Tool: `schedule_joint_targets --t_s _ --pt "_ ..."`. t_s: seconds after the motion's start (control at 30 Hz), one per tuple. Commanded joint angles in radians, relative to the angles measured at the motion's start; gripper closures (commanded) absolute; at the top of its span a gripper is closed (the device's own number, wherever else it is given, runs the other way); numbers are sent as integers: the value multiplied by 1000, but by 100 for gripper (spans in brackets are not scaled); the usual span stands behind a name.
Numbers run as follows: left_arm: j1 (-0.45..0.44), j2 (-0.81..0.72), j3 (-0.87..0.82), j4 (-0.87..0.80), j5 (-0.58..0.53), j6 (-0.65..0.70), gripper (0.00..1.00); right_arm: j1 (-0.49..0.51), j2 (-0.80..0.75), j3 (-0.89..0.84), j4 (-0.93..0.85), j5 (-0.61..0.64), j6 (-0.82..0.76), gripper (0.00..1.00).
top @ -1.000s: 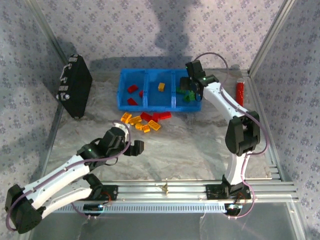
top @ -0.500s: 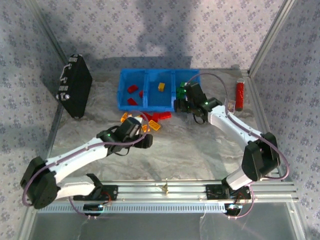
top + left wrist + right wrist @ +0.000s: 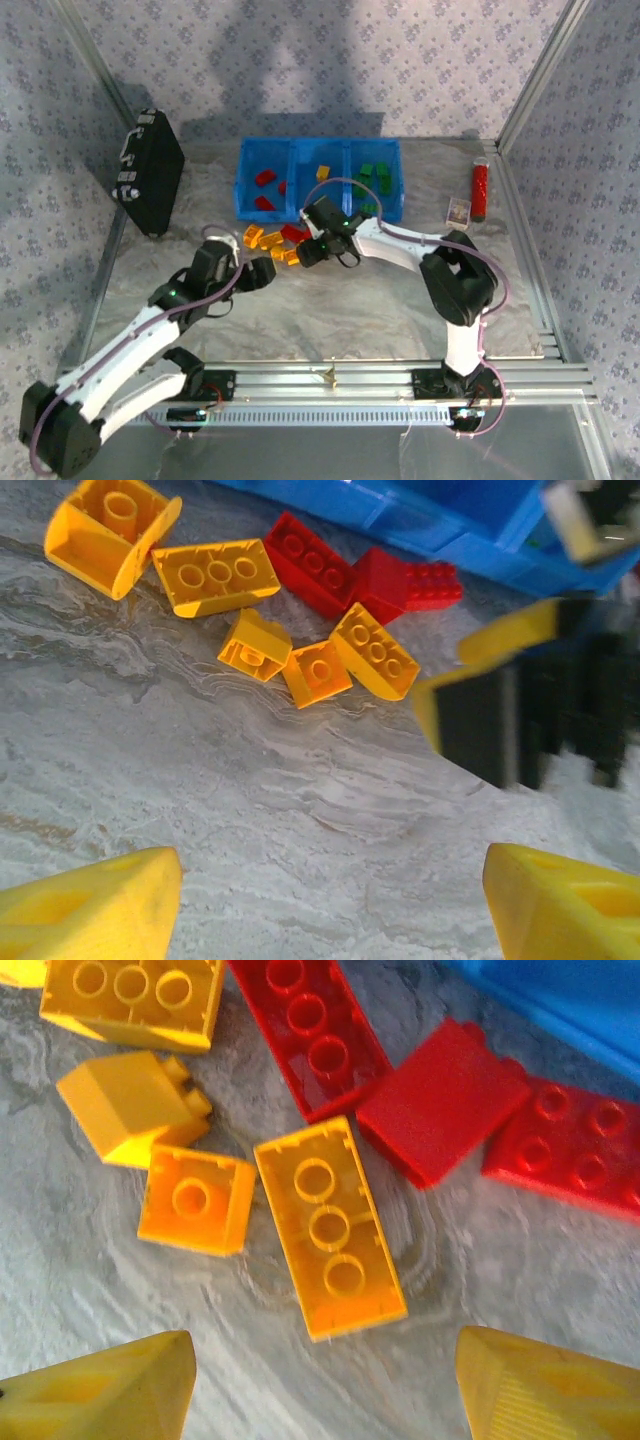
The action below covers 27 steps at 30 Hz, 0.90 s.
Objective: Sort the legos into containers by color
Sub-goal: Pick up the lego from the center of the table.
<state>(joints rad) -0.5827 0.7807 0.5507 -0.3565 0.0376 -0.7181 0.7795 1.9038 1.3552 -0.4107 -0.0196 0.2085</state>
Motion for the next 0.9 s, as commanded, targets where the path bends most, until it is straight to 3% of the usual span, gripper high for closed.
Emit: schedule_joint_targets --t_s 0.0,0.2,0.67,0.87 --pt "0 -124 -58 -104 1 -18 19 5 57 70 -27 4 -26 29" --pt "-1 -241 -106 -154 -7 -20 19 2 139 139 -50 29 -31 31" --pt "-2 -150 -80 -115 -9 23 19 2 235 173 -67 51 -26 41" --pt "0 -159 -81 -122 -24 23 19 13 199 165 -78 93 -21 58"
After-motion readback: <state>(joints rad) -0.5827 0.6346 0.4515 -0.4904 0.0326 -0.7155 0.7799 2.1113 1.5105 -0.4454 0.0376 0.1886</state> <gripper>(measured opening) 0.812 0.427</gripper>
